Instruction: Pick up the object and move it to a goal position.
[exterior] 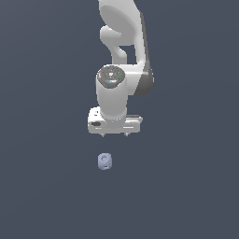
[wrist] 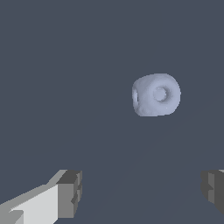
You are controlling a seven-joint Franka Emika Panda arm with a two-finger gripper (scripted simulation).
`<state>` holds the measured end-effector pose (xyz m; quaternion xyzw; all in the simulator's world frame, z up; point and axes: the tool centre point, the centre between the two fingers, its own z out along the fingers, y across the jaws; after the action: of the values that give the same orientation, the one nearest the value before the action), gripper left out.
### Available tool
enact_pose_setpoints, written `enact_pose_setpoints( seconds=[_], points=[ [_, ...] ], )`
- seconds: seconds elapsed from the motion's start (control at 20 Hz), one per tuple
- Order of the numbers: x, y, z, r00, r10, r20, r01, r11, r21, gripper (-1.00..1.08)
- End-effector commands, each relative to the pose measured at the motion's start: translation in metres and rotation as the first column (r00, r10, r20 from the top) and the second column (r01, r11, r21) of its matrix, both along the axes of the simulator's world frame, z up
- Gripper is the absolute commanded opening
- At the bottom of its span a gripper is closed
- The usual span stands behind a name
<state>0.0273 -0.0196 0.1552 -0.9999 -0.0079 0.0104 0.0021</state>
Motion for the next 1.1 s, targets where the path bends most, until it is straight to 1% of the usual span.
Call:
enact_pose_setpoints(
  seconds=[0.0,0.3,0.5,0.75,1.05],
  points=[
    [0.01,-0.006,-0.007,1.0,0.015,0.002,-0.015,1.0,-0.001,1.0],
    [0.04,-0.024,-0.031,0.998,0.062,0.01,-0.062,0.998,-0.002,1.0],
    [0.055,-0.035,-0.046,0.996,0.088,0.015,-0.087,0.996,-0.003,1.0],
    [0.066,-0.044,-0.059,0.994,0.108,0.019,-0.108,0.994,-0.004,1.0],
    [0.071,-0.049,-0.065,0.993,0.119,0.021,-0.119,0.993,-0.004,1.0]
  ],
)
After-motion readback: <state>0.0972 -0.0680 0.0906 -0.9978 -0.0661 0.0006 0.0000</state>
